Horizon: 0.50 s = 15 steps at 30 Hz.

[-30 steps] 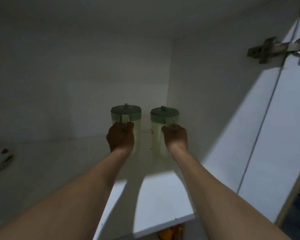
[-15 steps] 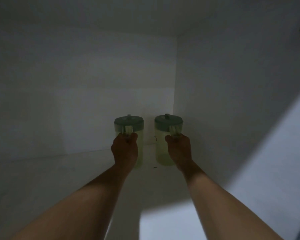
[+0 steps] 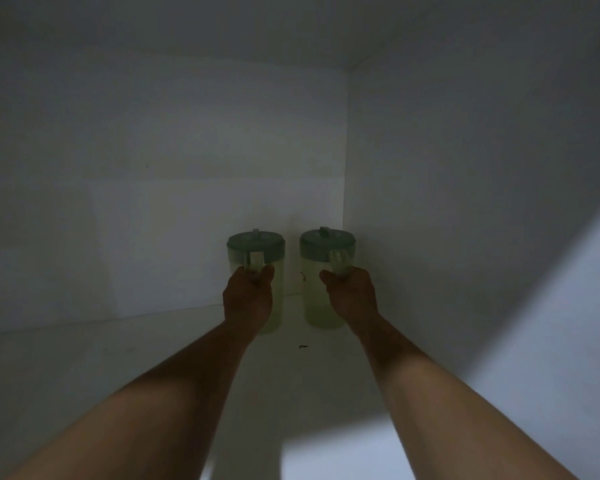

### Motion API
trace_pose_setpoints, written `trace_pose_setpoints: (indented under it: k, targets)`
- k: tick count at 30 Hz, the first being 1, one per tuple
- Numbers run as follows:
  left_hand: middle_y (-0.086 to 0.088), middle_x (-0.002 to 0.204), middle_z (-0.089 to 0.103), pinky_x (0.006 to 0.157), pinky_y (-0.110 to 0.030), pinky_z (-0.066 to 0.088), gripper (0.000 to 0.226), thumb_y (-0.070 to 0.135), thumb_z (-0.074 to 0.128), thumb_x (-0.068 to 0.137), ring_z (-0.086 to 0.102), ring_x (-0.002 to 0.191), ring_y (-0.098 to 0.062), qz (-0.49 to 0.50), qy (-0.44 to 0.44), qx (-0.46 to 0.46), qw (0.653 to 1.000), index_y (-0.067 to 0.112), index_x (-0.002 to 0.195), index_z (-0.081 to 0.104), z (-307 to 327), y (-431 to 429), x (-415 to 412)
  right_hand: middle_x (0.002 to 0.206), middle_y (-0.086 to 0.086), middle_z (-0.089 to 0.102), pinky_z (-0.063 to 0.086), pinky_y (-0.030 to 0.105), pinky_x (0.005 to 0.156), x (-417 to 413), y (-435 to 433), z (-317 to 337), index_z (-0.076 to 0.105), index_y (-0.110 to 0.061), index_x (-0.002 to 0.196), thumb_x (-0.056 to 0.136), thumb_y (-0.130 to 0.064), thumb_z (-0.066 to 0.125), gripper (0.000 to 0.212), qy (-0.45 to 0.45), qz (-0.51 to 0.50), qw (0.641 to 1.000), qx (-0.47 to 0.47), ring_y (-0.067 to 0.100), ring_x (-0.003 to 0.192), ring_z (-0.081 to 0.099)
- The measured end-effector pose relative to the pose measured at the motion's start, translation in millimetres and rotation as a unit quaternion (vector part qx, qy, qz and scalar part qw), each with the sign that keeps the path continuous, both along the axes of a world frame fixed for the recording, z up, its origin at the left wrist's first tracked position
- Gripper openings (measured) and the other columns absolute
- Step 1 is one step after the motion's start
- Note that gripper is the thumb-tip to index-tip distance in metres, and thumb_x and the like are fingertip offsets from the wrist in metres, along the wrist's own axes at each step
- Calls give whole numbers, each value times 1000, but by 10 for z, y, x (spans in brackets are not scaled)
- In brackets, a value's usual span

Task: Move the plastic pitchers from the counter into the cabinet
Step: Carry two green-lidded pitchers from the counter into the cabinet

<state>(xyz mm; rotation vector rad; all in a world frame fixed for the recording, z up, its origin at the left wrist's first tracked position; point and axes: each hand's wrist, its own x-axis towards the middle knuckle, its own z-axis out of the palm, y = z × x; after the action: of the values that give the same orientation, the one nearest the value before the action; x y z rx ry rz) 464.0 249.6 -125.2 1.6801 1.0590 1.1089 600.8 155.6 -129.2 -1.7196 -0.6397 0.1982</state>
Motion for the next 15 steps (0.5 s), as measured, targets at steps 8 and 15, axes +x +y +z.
trace_pose_setpoints:
  k: [8,15]
  targets:
    - [-18,140,47,104,-50,42,98,68,66,74,49,125,-40,4,134,-21,991,8,139,25,137,-137,-119,125,14,61,49,29,77,-126,-341,142,51,-3,126,79,-41,81,67,-35,6,994,-102,29,114,61]
    - [-20,137,41,102,-54,39,85,65,58,82,40,127,-41,71,214,71,972,13,142,29,413,-655,-402,143,19,46,48,43,103,-508,-875,542,28,-6,147,86,-41,72,83,-115,4,964,-238,36,131,49]
